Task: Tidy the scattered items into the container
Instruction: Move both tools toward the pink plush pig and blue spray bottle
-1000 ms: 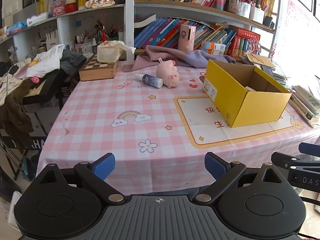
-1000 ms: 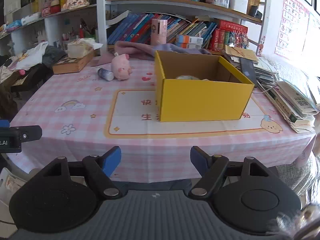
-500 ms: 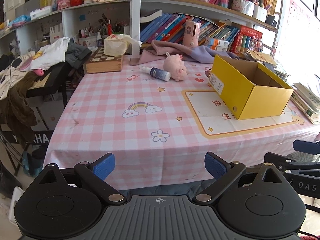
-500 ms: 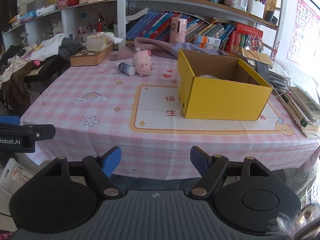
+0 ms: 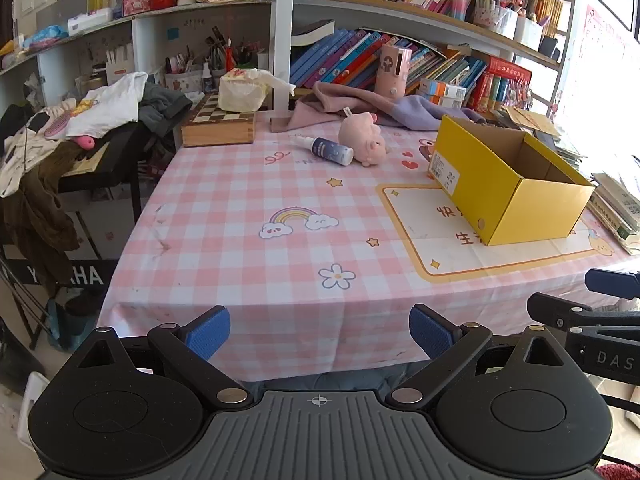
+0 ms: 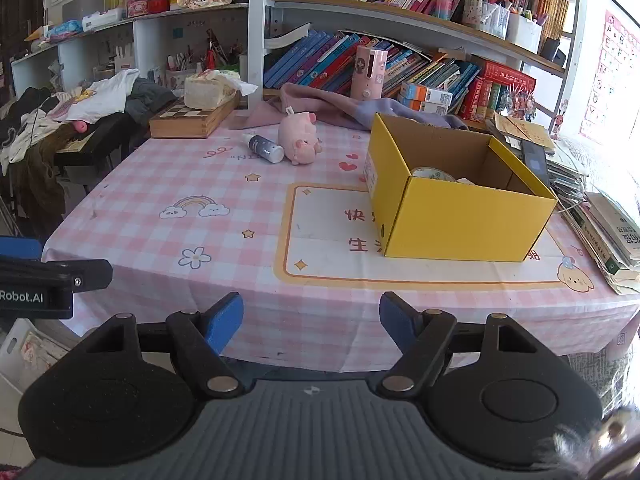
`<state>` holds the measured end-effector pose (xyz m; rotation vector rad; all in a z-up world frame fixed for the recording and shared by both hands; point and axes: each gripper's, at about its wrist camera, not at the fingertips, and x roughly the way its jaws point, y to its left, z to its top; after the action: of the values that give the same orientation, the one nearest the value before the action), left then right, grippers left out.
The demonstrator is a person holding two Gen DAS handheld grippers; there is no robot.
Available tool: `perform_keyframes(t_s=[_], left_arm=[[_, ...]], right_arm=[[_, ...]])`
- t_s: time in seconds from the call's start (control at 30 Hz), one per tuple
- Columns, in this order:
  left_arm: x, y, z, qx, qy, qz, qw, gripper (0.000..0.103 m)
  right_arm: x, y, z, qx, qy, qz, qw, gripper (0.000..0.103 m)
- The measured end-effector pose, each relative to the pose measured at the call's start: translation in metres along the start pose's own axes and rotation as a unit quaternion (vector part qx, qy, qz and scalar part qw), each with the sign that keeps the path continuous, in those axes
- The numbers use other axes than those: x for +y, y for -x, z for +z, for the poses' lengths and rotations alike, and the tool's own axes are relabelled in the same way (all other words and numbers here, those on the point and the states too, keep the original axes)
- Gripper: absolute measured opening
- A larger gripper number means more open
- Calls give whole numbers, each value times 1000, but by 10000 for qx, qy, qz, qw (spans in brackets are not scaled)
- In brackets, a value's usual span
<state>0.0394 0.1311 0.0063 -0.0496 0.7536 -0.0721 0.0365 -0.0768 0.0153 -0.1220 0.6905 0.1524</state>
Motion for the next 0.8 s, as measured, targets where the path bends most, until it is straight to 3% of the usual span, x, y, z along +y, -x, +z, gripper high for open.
perform_keyframes(t_s=[0.5, 0.8], left_arm=[[3, -21, 9, 97, -47, 13, 9999, 98], [9, -53, 33, 104, -52, 114, 9999, 98]], right_arm=[[5, -33, 18, 49, 101, 232, 9997, 71], [9, -75, 42, 192, 246, 403, 9987, 56]])
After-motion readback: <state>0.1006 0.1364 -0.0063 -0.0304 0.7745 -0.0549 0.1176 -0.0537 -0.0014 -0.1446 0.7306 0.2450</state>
